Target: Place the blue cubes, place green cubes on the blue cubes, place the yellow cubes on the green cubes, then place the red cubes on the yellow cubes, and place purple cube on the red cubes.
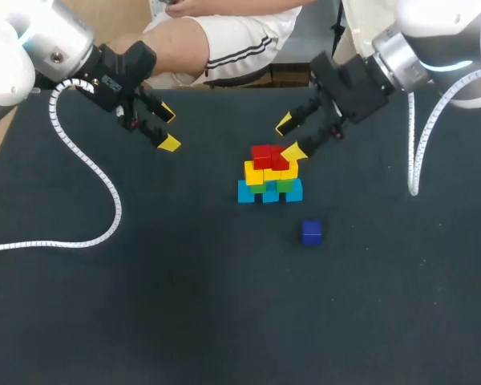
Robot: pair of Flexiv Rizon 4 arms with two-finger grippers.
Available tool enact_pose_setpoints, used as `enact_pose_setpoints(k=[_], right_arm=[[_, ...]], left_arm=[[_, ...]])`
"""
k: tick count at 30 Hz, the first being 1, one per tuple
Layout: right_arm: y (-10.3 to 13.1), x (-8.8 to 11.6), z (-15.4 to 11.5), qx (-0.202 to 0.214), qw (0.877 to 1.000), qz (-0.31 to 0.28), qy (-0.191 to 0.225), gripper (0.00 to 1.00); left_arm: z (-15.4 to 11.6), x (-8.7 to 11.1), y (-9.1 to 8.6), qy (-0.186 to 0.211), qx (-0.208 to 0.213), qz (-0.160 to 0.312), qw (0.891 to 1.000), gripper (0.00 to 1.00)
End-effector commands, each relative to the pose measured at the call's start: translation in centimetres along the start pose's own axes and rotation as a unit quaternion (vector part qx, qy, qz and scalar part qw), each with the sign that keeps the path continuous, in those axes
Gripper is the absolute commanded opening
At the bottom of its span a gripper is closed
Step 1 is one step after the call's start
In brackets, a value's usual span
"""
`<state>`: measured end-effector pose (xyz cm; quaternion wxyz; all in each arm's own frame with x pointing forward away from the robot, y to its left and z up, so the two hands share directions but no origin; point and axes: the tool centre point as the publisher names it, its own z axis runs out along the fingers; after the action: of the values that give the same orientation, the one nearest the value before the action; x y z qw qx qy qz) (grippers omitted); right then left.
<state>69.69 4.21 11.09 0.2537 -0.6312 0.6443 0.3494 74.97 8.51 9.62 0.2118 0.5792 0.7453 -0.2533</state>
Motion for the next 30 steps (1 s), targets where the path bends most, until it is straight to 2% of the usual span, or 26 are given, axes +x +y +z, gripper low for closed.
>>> enact_pose_setpoints(k=[1, 9, 17, 30], right_arm=[[2.1, -0.1, -0.3, 0.029, 1.000, -0.004, 0.000, 0.00], [3.0, 0.6, 0.9, 0.016, 1.000, -0.004, 0.000, 0.00], [2.7, 1.7, 1.4, 0.011, 1.000, 0.009, -0.005, 0.00], [2.6, 2.3, 2.1, 0.004, 1.000, 0.017, -0.008, 0.00]], left_arm=[[0.0, 0.1, 0.0, -0.001, -0.001, 0.001, 1.000, 1.00], [0.0, 0.1, 0.0, -0.001, -0.001, 0.001, 1.000, 1.00], [0.0, 0.1, 0.0, -0.001, -0.001, 0.001, 1.000, 1.00], [0.0, 0.1, 0.0, -0.001, -0.001, 0.001, 1.000, 1.00]])
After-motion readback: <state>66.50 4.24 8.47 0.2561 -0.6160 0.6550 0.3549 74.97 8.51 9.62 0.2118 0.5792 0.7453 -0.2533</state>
